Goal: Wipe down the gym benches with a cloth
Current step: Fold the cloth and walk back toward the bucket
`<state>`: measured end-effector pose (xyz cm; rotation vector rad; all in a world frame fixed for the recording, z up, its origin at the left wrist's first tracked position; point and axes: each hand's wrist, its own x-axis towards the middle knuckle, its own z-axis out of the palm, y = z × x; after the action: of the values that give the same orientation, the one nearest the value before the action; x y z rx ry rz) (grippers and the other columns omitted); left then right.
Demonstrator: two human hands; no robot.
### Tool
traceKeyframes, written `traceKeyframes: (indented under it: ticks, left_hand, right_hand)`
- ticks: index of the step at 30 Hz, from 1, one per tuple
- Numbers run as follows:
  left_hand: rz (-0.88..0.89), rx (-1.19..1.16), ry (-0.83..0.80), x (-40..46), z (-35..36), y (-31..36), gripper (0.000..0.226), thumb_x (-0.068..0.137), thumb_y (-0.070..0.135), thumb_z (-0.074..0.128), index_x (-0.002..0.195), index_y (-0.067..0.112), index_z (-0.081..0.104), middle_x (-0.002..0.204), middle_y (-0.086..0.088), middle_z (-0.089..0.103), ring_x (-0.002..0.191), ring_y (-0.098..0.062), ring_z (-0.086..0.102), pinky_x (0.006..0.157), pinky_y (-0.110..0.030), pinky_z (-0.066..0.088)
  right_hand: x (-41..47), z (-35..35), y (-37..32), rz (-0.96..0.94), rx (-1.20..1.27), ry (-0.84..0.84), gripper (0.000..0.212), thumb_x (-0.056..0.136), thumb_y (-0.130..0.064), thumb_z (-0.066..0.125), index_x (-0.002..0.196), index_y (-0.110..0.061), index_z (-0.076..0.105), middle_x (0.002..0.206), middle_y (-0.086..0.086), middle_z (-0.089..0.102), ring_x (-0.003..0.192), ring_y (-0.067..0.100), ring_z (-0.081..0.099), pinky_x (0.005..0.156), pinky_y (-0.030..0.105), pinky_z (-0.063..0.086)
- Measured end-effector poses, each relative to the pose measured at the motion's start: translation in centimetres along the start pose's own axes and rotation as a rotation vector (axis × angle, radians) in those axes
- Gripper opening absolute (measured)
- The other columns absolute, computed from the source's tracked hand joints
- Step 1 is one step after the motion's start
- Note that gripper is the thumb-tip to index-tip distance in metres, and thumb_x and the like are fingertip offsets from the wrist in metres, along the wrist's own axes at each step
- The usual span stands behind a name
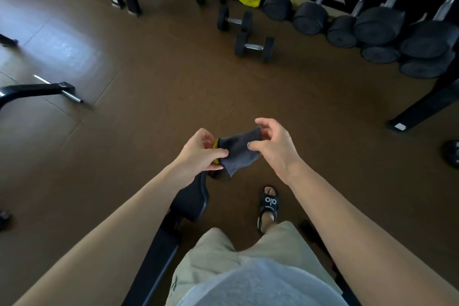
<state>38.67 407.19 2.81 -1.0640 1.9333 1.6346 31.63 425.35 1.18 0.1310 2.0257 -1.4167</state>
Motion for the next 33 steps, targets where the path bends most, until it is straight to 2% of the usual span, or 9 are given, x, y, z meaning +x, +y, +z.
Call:
traceKeyframes:
  ticks: [4, 7, 11, 13, 16, 18, 24, 30, 33]
  left_hand:
    - [0.042, -0.091, 0.041, 3.5, 0.4, 4.5, 0.037, 0.087, 0.002, 0.077, 0.112, 0.018, 0.055, 0.097, -0.003, 0.047, 0.089, -0.017, 0.059, 0.077, -0.040, 0.066]
    - [0.059, -0.108, 0.047, 6.0, -0.9, 7.1, 0.040, 0.089, 0.000, 0.073, 0.116, 0.028, 0.064, 0.107, -0.007, 0.053, 0.098, -0.021, 0.065, 0.082, -0.040, 0.065]
    - [0.081, -0.018, 0.124, 10.1, -4.3, 9.9, 0.030, 0.087, 0.001, 0.073, 0.108, 0.022, 0.072, 0.113, -0.006, 0.064, 0.102, -0.021, 0.067, 0.079, -0.034, 0.065]
    - [0.089, 0.024, 0.162, 12.5, -6.3, 11.2, 0.026, 0.084, 0.004, 0.076, 0.103, 0.022, 0.074, 0.109, -0.006, 0.068, 0.100, -0.023, 0.069, 0.082, -0.038, 0.065]
    - [0.100, 0.059, 0.239, 16.7, -9.6, 13.1, 0.022, 0.078, 0.015, 0.080, 0.095, 0.028, 0.076, 0.100, -0.004, 0.072, 0.096, -0.025, 0.070, 0.086, -0.045, 0.063]
    - [0.103, 0.133, 0.281, 19.4, -12.1, 14.6, 0.019, 0.077, 0.022, 0.082, 0.093, 0.030, 0.074, 0.098, -0.004, 0.071, 0.094, -0.024, 0.067, 0.085, -0.043, 0.060]
    - [0.145, 0.158, 0.413, 24.5, -21.4, 18.9, 0.017, 0.081, 0.015, 0.081, 0.090, 0.022, 0.070, 0.082, 0.004, 0.062, 0.074, -0.015, 0.056, 0.058, -0.023, 0.041]
    - [0.125, 0.172, 0.594, 28.9, -30.2, 21.3, 0.027, 0.079, 0.007, 0.079, 0.080, 0.026, 0.060, 0.085, 0.006, 0.053, 0.084, -0.017, 0.050, 0.061, -0.019, 0.034]
    - [0.098, 0.188, 0.644, 31.7, -34.4, 22.4, 0.031, 0.077, 0.005, 0.078, 0.075, 0.027, 0.057, 0.084, 0.004, 0.051, 0.086, -0.018, 0.050, 0.061, -0.017, 0.033]
  right_hand:
    - [5.8, -2.8, -4.6, -0.063, -0.117, -0.070, 0.064, 0.089, -0.002, 0.072, 0.144, -0.024, 0.049, 0.137, -0.001, 0.055, 0.123, 0.015, 0.055, 0.100, 0.035, 0.056]
    - [10.1, -2.9, -8.1, -0.101, -0.216, -0.148, 0.062, 0.091, -0.002, 0.071, 0.144, -0.026, 0.049, 0.136, -0.004, 0.054, 0.120, 0.012, 0.053, 0.097, 0.033, 0.054]
    - [15.8, -0.9, -13.0, -0.187, -0.364, -0.255, 0.059, 0.087, 0.005, 0.064, 0.138, -0.024, 0.057, 0.133, -0.001, 0.058, 0.122, 0.018, 0.056, 0.099, 0.034, 0.054]
    - [18.7, 0.5, -15.5, -0.220, -0.428, -0.280, 0.056, 0.085, 0.007, 0.062, 0.132, -0.023, 0.062, 0.130, 0.000, 0.059, 0.121, 0.018, 0.056, 0.100, 0.035, 0.053]
    - [23.5, 2.8, -19.2, -0.271, -0.489, -0.314, 0.051, 0.084, 0.009, 0.061, 0.125, -0.022, 0.066, 0.126, -0.002, 0.061, 0.119, 0.015, 0.055, 0.098, 0.029, 0.050]
    - [26.7, 4.7, -22.0, -0.298, -0.527, -0.330, 0.049, 0.084, 0.009, 0.060, 0.122, -0.021, 0.069, 0.121, -0.004, 0.062, 0.116, 0.014, 0.055, 0.092, 0.026, 0.048]
    - [35.5, 12.2, -29.9, -0.313, -0.620, -0.422, 0.047, 0.082, 0.008, 0.062, 0.119, -0.021, 0.070, 0.119, -0.003, 0.061, 0.112, 0.016, 0.057, 0.081, 0.020, 0.047]
    - [42.4, 20.3, -36.2, -0.382, -0.714, -0.519, 0.049, 0.076, 0.004, 0.065, 0.118, -0.022, 0.068, 0.121, 0.002, 0.063, 0.111, 0.019, 0.059, 0.088, 0.027, 0.051]
    - [46.2, 24.4, -38.7, -0.403, -0.756, -0.592, 0.049, 0.076, 0.003, 0.065, 0.118, -0.022, 0.068, 0.120, 0.003, 0.064, 0.108, 0.020, 0.060, 0.083, 0.024, 0.050]
